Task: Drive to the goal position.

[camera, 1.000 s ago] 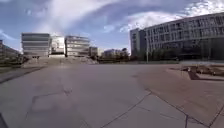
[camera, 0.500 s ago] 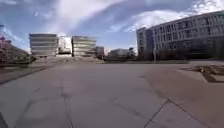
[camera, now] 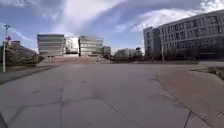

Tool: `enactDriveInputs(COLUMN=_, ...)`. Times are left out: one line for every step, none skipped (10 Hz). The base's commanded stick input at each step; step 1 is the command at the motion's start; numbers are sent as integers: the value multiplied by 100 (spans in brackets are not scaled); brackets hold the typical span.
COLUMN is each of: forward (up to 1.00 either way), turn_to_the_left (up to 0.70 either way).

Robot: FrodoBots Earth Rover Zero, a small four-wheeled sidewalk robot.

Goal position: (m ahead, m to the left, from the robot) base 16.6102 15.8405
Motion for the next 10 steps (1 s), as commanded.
enactDriveInputs(forward=70, turn_to_the_left=0)
enactDriveInputs(forward=70, turn_to_the_left=0)
enactDriveInputs(forward=70, turn_to_the_left=0)
enactDriveInputs(forward=70, turn_to_the_left=0)
enactDriveInputs(forward=70, turn_to_the_left=0)
enactDriveInputs(forward=70, turn_to_the_left=0)
enactDriveInputs(forward=70, turn_to_the_left=0)
enactDriveInputs(forward=70, turn_to_the_left=0)
enactDriveInputs(forward=70, turn_to_the_left=0)
enactDriveInputs(forward=70, turn_to_the_left=0)
